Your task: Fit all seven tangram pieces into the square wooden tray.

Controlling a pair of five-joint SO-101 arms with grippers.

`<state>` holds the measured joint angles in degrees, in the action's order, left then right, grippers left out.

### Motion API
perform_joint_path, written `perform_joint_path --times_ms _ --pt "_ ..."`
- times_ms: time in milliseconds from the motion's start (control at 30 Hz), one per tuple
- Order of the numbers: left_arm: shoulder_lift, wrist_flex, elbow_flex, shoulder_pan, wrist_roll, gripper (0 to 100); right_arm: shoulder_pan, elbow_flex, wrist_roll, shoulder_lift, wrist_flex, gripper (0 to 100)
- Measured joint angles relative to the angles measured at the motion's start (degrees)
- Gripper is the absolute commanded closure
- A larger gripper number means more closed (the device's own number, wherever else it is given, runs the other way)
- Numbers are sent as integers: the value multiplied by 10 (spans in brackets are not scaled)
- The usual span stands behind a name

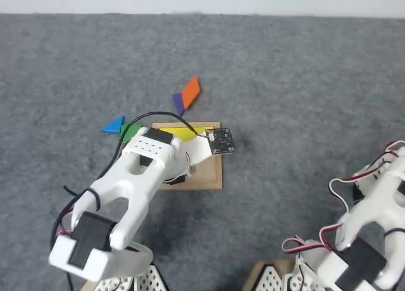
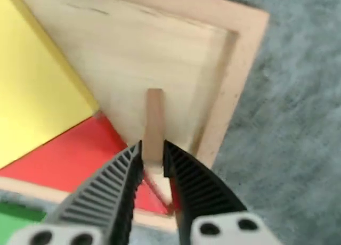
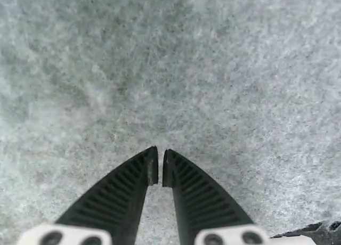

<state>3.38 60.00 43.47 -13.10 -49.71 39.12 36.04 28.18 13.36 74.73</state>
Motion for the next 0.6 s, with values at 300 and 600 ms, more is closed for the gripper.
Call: perform_joint_path --times_ms 300,600 --pt "-4 0 -5 4 -3 873 0 0 0 0 0 968" --pt "-4 4 -29 4 1 873 0 0 0 0 0 968"
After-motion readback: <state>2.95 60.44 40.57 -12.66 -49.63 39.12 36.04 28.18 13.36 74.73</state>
